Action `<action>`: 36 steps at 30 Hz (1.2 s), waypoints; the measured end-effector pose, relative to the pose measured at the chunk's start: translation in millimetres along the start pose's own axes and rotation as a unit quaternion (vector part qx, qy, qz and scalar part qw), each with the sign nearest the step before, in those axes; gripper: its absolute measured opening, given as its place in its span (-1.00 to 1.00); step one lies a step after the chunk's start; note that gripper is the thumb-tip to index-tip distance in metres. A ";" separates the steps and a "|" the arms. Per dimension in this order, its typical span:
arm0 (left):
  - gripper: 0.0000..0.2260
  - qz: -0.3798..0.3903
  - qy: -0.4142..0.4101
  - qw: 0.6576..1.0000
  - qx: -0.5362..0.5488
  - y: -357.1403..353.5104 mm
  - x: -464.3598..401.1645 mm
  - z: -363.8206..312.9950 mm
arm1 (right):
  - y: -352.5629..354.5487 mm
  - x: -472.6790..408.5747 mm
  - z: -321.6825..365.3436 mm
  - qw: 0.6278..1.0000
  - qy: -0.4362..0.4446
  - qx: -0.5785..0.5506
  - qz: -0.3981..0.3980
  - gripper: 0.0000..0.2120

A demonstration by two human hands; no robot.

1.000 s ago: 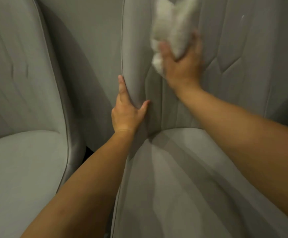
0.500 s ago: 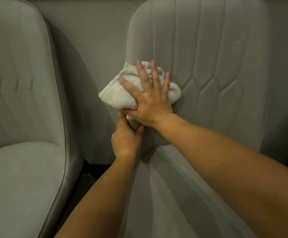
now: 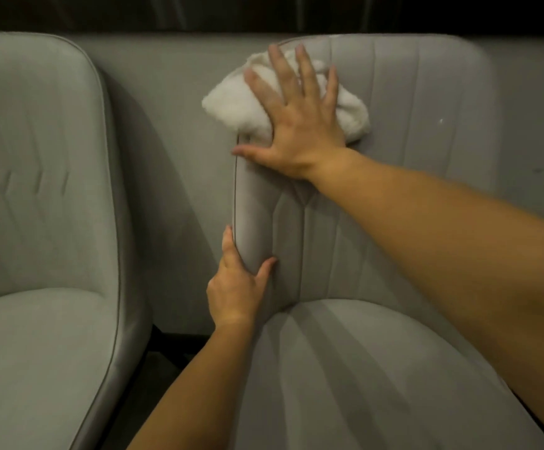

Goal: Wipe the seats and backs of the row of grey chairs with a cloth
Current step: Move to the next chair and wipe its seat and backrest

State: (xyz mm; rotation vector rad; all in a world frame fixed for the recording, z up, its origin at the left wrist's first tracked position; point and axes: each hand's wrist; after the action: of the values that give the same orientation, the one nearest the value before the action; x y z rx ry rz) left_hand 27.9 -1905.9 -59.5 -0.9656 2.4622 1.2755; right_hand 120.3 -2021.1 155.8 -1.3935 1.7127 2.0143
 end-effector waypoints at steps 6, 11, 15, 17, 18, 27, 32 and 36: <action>-0.16 0.011 0.019 1.000 -0.002 0.5 0.2 -1.6 | 0.2 2.2 5.7 0.989 0.129 0.006 0.076 -0.21; -0.16 0.013 0.020 1.000 -0.009 -0.3 1.2 -1.8 | -4.9 5.2 25.7 0.979 0.172 0.087 0.059 -0.36; -0.16 0.004 0.011 1.000 0.003 -1.6 1.0 0.8 | 10.4 -12.3 4.4 0.963 0.238 0.116 0.056 -0.38; -0.15 -0.003 -0.002 1.000 0.005 -1.7 1.5 -0.5 | 25.2 -31.6 -16.9 0.973 0.191 0.124 0.035 -0.34; -0.15 -0.006 -0.007 1.000 0.004 -1.4 1.9 -1.6 | 32.8 -41.3 -31.0 0.984 0.136 0.114 0.009 -0.34; -0.16 0.001 -0.001 1.000 -0.004 0.8 3.9 -4.0 | 28.7 -24.0 -77.4 0.983 -0.119 0.039 -0.136 -0.37; -0.16 0.007 0.005 1.000 -0.010 0.2 2.8 -2.1 | 1.6 -12.7 -11.3 0.991 -0.085 -0.027 -0.097 -0.33; -0.18 0.012 0.013 1.000 -0.012 0.0 1.0 -2.3 | -9.0 -4.1 14.3 0.993 0.110 0.045 -0.026 -0.37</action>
State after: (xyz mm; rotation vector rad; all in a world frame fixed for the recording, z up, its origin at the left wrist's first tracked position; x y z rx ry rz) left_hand 27.4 -1908.1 -58.6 -0.9682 2.4897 1.3115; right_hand 120.6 -2004.3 151.3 -1.6640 1.8077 1.7889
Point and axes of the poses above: each hand's wrist, its own x-axis away from the middle knuckle, its own y-axis out of the back of the hand, z = x × y, and after that the axes turned 12 degrees about -x, right-handed
